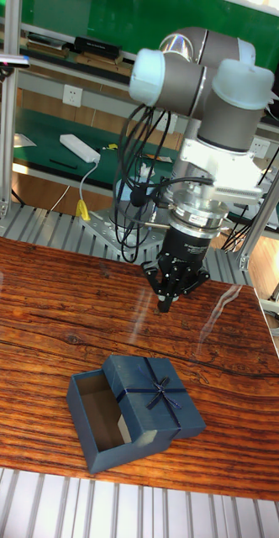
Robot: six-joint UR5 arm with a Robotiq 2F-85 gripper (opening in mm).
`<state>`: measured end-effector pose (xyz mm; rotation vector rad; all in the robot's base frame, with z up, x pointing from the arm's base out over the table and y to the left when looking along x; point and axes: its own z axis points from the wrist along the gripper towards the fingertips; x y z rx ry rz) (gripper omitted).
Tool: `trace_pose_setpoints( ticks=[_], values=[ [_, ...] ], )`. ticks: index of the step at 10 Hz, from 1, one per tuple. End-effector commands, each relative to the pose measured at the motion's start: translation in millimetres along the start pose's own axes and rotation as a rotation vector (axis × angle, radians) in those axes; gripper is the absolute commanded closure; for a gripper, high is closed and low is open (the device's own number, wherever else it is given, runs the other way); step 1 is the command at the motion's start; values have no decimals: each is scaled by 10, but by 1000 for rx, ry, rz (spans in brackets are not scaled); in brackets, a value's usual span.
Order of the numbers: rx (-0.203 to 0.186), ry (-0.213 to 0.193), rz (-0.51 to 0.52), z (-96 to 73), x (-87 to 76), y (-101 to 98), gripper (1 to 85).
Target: Slide the outer casing onto the gift box
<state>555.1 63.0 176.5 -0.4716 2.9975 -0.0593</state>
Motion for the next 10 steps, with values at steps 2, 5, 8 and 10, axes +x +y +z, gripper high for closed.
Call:
trace_pose_setpoints(
  ticks=[2, 5, 8, 10],
  values=[
    [-14, -18, -46, 5, -16, 179, 850],
    [-17, -48, -12, 67, -53, 393, 850],
    [8, -64, -27, 68, -124, 346, 850],
    [-7, -53, -36, 70, -95, 385, 850]
  ],
)
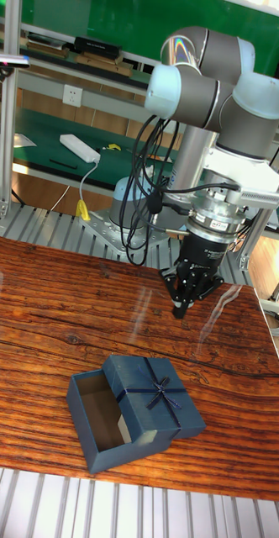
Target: Slide the outer casing onto the gift box
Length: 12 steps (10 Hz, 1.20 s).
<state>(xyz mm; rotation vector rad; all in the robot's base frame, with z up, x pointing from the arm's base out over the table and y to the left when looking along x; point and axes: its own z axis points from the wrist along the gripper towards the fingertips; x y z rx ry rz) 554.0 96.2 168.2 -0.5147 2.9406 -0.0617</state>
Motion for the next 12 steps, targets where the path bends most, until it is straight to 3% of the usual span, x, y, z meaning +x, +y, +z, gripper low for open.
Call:
trace_pose_setpoints(
  ticks=[1, 3, 7, 10, 11, 12],
  values=[
    [-24, -3, -1, -4, -9, 83, 850],
    [-6, -6, -28, -4, -18, 38, 850],
    [-45, 17, -193, -7, 53, 133, 850],
    [-63, 3, -188, -9, 21, 184, 850],
    [-111, 1, -155, -20, 20, 321, 850],
    [-100, 15, -146, -20, 39, 371, 840]
  ],
)
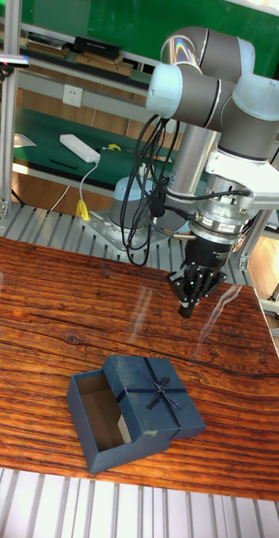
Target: Slide the outer casing onto the gift box
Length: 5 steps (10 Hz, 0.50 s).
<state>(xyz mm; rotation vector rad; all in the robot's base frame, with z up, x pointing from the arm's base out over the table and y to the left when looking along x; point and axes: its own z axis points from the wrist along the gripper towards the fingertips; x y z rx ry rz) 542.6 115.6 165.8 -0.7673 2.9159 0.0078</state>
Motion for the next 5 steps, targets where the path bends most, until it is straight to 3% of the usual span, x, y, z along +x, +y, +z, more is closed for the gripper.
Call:
trace_pose_setpoints(
  ticks=[1, 2, 5],
  values=[
    [4, 13, -3, 21, -29, 138, 797],
    [29, 16, -12, 99, -82, 198, 797],
    [41, -21, -24, 315, -259, 378, 800]
  ],
)
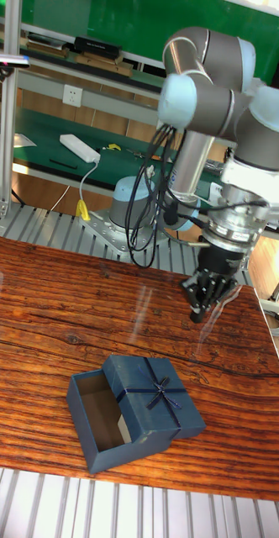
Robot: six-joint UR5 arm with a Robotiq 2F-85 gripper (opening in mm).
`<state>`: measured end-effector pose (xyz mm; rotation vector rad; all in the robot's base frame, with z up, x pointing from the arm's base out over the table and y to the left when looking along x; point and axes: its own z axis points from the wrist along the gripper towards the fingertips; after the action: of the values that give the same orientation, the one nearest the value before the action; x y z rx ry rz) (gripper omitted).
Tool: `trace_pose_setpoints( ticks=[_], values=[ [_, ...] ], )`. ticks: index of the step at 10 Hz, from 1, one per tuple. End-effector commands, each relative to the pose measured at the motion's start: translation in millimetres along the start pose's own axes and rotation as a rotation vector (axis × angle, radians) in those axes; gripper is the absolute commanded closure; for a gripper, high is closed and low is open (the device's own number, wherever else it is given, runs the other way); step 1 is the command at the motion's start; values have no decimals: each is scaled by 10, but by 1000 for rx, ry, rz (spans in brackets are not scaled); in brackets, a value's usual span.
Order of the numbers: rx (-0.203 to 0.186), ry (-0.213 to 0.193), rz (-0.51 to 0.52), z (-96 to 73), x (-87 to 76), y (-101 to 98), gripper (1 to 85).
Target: Slide the outer casing onto the gift box
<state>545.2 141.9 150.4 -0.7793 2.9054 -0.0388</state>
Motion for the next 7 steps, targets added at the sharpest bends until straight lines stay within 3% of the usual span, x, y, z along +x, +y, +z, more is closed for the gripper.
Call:
trace_pose_setpoints(
  ticks=[1, 7],
  values=[
    [3, -24, -36, 233, -124, 162, 800],
    [52, -42, -88, 649, -169, -64, 803]
  ],
)
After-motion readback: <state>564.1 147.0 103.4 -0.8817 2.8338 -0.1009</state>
